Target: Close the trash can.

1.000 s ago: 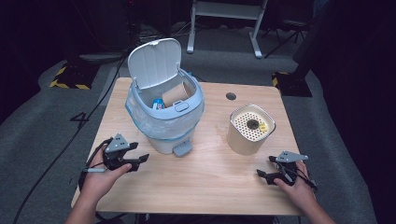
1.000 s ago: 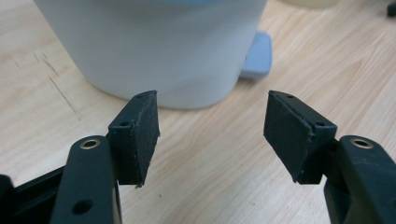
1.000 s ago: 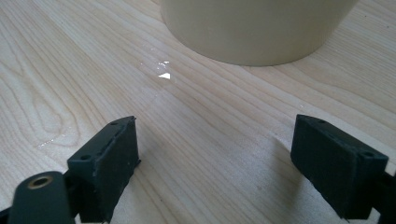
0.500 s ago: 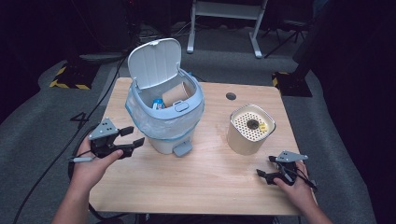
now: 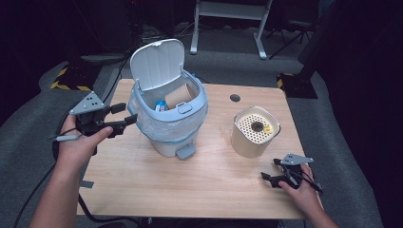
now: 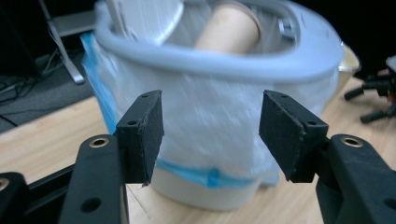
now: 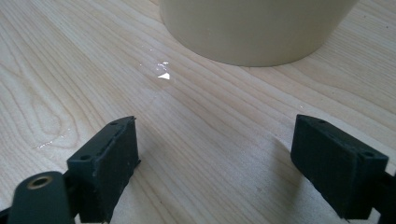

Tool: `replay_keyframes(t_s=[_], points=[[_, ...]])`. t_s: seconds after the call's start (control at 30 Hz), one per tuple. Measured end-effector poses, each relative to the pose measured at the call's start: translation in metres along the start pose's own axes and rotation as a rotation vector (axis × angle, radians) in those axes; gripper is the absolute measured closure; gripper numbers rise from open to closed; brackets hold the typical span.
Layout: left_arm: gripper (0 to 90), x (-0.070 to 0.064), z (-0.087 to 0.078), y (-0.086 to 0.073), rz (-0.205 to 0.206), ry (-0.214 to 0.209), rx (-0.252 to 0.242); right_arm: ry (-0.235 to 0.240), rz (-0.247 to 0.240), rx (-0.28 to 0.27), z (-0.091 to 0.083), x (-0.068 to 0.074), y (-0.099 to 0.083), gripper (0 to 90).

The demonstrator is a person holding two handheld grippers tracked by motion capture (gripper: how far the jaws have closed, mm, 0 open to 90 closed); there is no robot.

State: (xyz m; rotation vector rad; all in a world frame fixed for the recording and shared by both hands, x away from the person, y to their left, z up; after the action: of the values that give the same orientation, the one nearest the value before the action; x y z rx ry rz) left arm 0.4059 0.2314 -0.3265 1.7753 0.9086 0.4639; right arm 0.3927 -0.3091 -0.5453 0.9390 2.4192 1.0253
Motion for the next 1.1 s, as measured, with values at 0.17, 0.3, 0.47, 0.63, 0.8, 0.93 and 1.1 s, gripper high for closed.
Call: replay_keyframes(t_s=[0.17,0.3,0.47,0.63,0.8,0.93,1.1], points=[[43.2,0.006,-0.003,0.024,-0.019,-0.002,-0.056,0.0,0.0,0.0,0.0,0.0,0.0,14.8],[50.0,0.016,-0.005,0.042,-0.04,0.02,-0.073,0.0,0.0,0.0,0.0,0.0,0.0,14.7],[63.9,0.03,-0.003,0.054,-0.056,0.069,-0.038,0.0,0.0,0.0,0.0,0.0,0.0,14.7],[77.8,0.043,-0.001,0.062,-0.057,0.136,-0.018,0.0,0.0,0.0,0.0,0.0,0.0,14.8],[89.7,0.058,0.002,0.073,-0.11,0.17,-0.045,0.0,0.0,0.0,0.0,0.0,0.0,14.8],[90.0,0.067,0.009,0.082,-0.153,0.157,-0.063,0.0,0.0,0.0,0.0,0.0,0.0,14.7],[90.0,0.07,0.018,0.093,-0.14,0.156,-0.058,0.0,0.0,0.0,0.0,0.0,0.0,14.8]])
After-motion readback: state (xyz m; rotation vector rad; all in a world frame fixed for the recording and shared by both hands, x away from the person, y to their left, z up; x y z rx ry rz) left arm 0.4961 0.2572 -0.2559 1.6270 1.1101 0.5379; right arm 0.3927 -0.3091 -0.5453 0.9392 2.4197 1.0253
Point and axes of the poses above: each handheld gripper's, and its own axes: z roughly forward along the jaws, y roughly out of its top, x roughly to its left, the point moved 6 cm from there along z, roughly forward along the jaws, and after that the axes turned 4 degrees about -z, right-handed, at the moved point
